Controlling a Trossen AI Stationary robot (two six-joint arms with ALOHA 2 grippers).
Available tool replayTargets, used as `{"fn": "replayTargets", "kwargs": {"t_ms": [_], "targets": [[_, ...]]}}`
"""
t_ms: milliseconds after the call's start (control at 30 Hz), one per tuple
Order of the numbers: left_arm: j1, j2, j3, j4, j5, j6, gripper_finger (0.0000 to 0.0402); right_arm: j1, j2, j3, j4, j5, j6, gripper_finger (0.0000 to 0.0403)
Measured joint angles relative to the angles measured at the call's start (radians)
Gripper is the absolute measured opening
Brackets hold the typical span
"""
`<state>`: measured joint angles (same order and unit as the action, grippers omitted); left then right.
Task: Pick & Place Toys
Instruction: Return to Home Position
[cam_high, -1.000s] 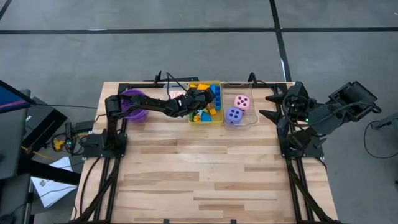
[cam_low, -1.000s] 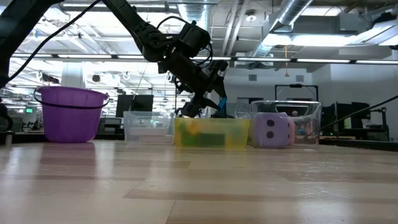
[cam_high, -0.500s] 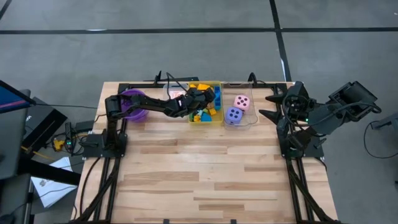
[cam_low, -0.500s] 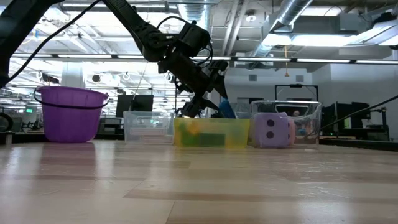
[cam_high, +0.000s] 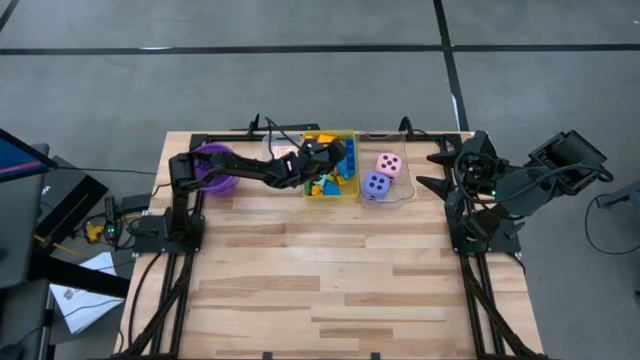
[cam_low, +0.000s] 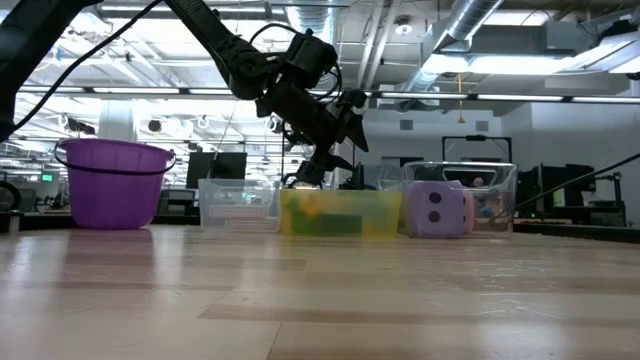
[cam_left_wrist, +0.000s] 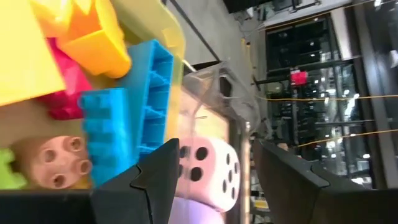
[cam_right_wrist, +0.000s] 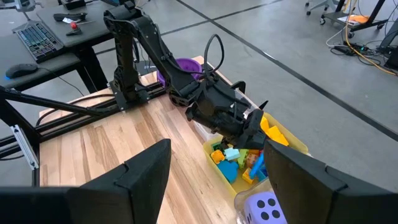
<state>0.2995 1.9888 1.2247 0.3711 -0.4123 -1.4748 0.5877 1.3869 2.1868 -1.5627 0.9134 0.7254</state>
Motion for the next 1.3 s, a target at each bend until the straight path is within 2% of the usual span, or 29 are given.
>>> {"fn": "replayTargets", "kwargs": {"t_ms": [233,467,567,700,867,1000,1133,1233,1300], "targets": [[0.0,0.0,0.0,0.107,-0.002,0.039,0.0201,0.0,0.0,0.0,0.0,0.0,0.0,0.025],[0.0,-0.001,0.0,0.352,0.003,0.265,0.0195,0.0,0.0,0.0,0.0,0.0,0.0,0.025],[0.002,-0.007,0.0,0.453,0.049,0.382,0.0195,0.0,0.0,0.0,0.0,0.0,0.0,0.025],[0.012,-0.02,0.0,0.555,0.201,0.563,0.0194,0.0,0.0,0.0,0.0,0.0,-0.001,0.025],[0.011,-0.119,-0.001,0.459,0.376,0.921,0.0173,0.0,0.0,0.0,0.0,0.0,-0.015,0.025],[0.005,-0.259,-0.017,0.206,0.445,1.143,0.0133,0.0,0.0,0.0,0.0,0.0,-0.018,0.025],[0.004,-0.405,-0.072,-0.046,0.458,1.213,0.0077,0.0,0.0,0.0,0.0,0.001,-0.018,0.025],[-0.002,-0.518,-0.196,-0.05,0.503,1.209,0.0023,0.0,0.0,0.0,0.001,0.002,-0.018,0.025],[-0.018,-0.602,-0.302,-0.014,0.51,1.197,0.0008,0.0,0.0,0.0,0.005,0.003,-0.018,0.025]]}}
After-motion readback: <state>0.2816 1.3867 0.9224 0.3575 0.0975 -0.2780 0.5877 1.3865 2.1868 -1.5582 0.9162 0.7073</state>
